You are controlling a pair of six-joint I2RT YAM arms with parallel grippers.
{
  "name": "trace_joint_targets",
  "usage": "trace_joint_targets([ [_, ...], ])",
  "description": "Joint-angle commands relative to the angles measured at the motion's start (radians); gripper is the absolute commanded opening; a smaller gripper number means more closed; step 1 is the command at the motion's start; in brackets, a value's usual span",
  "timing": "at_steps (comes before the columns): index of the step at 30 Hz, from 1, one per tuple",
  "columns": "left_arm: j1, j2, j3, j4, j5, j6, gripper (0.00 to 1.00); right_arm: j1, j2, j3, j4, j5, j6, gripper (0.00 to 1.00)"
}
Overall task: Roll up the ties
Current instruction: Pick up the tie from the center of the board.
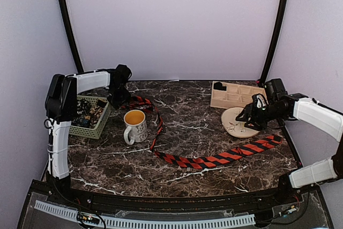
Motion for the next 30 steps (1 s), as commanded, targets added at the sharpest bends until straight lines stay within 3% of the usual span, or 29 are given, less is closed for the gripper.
trace_joint_targets([
  [1, 0.004, 0.045, 0.064, -0.085, -0.003, -0.07, 0.57, 0.006, -0.004, -0.004, 0.016, 0.005, 0.01, 0.53],
  [7, 0.006, 0.118, 0.129, -0.078, -0.016, -0.059, 0.61, 0.006, -0.006, 0.001, 0.006, 0.008, 0.012, 0.53],
  [10, 0.012, 0.156, 0.169, -0.118, -0.006, -0.066, 0.55, 0.006, -0.009, 0.005, -0.003, 0.016, 0.013, 0.53],
  [12, 0.017, 0.171, 0.17, -0.138, 0.006, -0.074, 0.43, 0.006, -0.012, 0.006, -0.008, 0.017, 0.013, 0.52],
  [15, 0.018, 0.168, 0.173, -0.16, 0.01, -0.072, 0.07, 0.006, -0.012, 0.008, -0.009, 0.017, 0.011, 0.52],
  [16, 0.017, 0.162, 0.183, -0.168, 0.008, -0.067, 0.0, 0.006, -0.013, 0.007, -0.009, 0.016, 0.01, 0.52],
  [22, 0.007, 0.025, 0.32, -0.141, -0.106, 0.066, 0.0, 0.005, -0.026, 0.009, 0.013, 0.001, 0.008, 0.51],
  [27, 0.002, -0.066, 0.53, -0.109, -0.233, 0.332, 0.0, 0.006, -0.044, 0.001, 0.032, -0.016, 0.008, 0.51],
  [30, 0.0, -0.147, 0.543, 0.013, -0.194, 0.515, 0.0, 0.006, -0.064, -0.01, 0.045, -0.03, 0.011, 0.5],
])
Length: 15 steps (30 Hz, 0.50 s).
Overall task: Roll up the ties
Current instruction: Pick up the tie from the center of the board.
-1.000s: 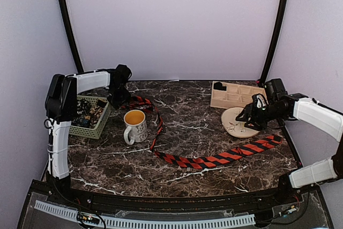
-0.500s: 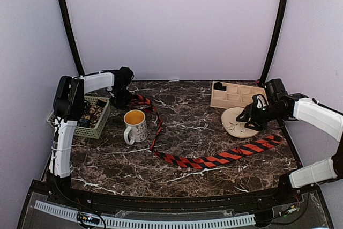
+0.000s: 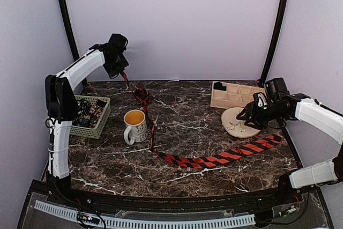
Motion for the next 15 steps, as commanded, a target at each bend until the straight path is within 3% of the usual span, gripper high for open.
trace_joint_targets([
  [1, -0.004, -0.241, 0.062, 0.187, -0.004, 0.334, 0.0, 0.006, -0.051, -0.013, 0.05, -0.031, 0.003, 0.5],
  [5, -0.006, -0.37, -0.017, 0.438, 0.26, 0.501, 0.0, 0.006, -0.091, -0.02, 0.071, -0.048, 0.004, 0.5],
  [9, -0.036, -0.431, -0.052, 0.644, 0.562, 0.542, 0.0, 0.006, -0.137, -0.012, 0.107, -0.072, 0.011, 0.5],
  [15, -0.183, -0.403, 0.015, 0.666, 0.779, 0.59, 0.0, 0.006, -0.203, 0.023, 0.192, -0.124, 0.042, 0.52],
])
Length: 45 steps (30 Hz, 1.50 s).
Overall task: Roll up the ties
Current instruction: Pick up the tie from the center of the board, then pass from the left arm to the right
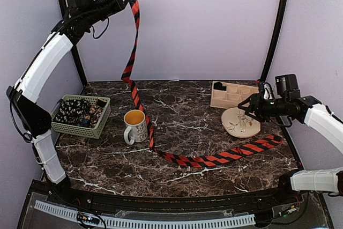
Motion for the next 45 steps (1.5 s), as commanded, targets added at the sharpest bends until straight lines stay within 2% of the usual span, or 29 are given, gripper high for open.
trace_joint_targets([
  [1, -0.109, 0.046, 0.002, 0.061, 0.266, 0.054, 0.0, 0.005, -0.054, 0.045, 0.115, -0.054, 0.027, 0.53],
  [8, -0.31, 0.086, -0.051, 0.067, 0.386, 0.05, 0.0, 0.008, -0.095, 0.101, 0.21, -0.096, 0.059, 0.61],
  [15, -0.416, 0.151, -0.054, 0.112, 0.502, -0.027, 0.0, 0.056, -0.112, 0.152, 0.291, -0.118, 0.072, 0.72],
  [19, -0.441, 0.162, -0.062, 0.123, 0.545, -0.058, 0.0, 0.12, -0.117, 0.175, 0.312, -0.124, 0.039, 0.75],
  [29, -0.462, 0.183, -0.073, 0.173, 0.624, -0.149, 0.0, 0.335, -0.043, 0.266, 0.325, -0.104, -0.068, 0.72],
  [35, -0.466, 0.193, -0.076, 0.19, 0.665, -0.176, 0.0, 0.437, 0.039, 0.378, 0.274, -0.023, -0.15, 0.71],
  [36, -0.466, 0.195, -0.077, 0.193, 0.67, -0.181, 0.0, 0.448, 0.053, 0.394, 0.267, -0.014, -0.164, 0.67],
  [38, -0.466, 0.197, -0.078, 0.193, 0.668, -0.182, 0.0, 0.47, 0.079, 0.426, 0.252, 0.0, -0.177, 0.51],
  [41, -0.464, 0.189, -0.078, 0.157, 0.631, -0.147, 0.0, 0.494, 0.091, 0.466, 0.22, 0.053, -0.174, 0.12],
  [42, -0.46, 0.18, -0.079, 0.125, 0.601, -0.124, 0.08, 0.495, 0.083, 0.472, 0.213, 0.075, -0.161, 0.02],
  [45, -0.426, 0.108, -0.151, 0.044, 0.415, -0.055, 0.37, 0.495, 0.031, 0.463, 0.215, 0.162, -0.119, 0.0],
])
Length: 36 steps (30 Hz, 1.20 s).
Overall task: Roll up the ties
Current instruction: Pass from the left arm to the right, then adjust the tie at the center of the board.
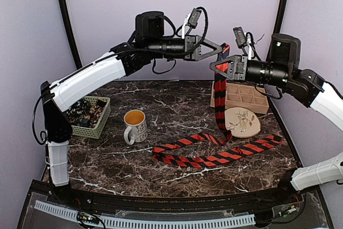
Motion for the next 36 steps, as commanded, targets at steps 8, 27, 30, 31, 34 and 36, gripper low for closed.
trace_joint_targets([
  [8, 0.087, -0.418, -0.701, -0.058, -0.422, 0.298, 0.69, 0.005, -0.152, -0.024, -0.025, 0.354, 0.133, 0.0],
  [27, -0.106, -0.076, -0.836, 0.317, -0.274, 0.702, 0.75, -0.017, -0.11, 0.067, -0.289, 0.677, 0.302, 0.0],
  [30, -0.139, 0.021, -0.766, 0.322, -0.284, 0.76, 0.75, -0.02, -0.102, 0.085, -0.314, 0.701, 0.319, 0.0],
  [31, -0.146, 0.045, -0.745, 0.323, -0.286, 0.774, 0.75, -0.021, -0.1, 0.091, -0.32, 0.706, 0.322, 0.0],
  [34, -0.157, 0.113, -0.676, 0.31, -0.292, 0.806, 0.76, -0.023, -0.093, 0.105, -0.338, 0.719, 0.33, 0.0],
  [36, -0.159, 0.151, -0.628, 0.299, -0.3, 0.814, 0.76, -0.025, -0.087, 0.114, -0.352, 0.724, 0.335, 0.0],
])
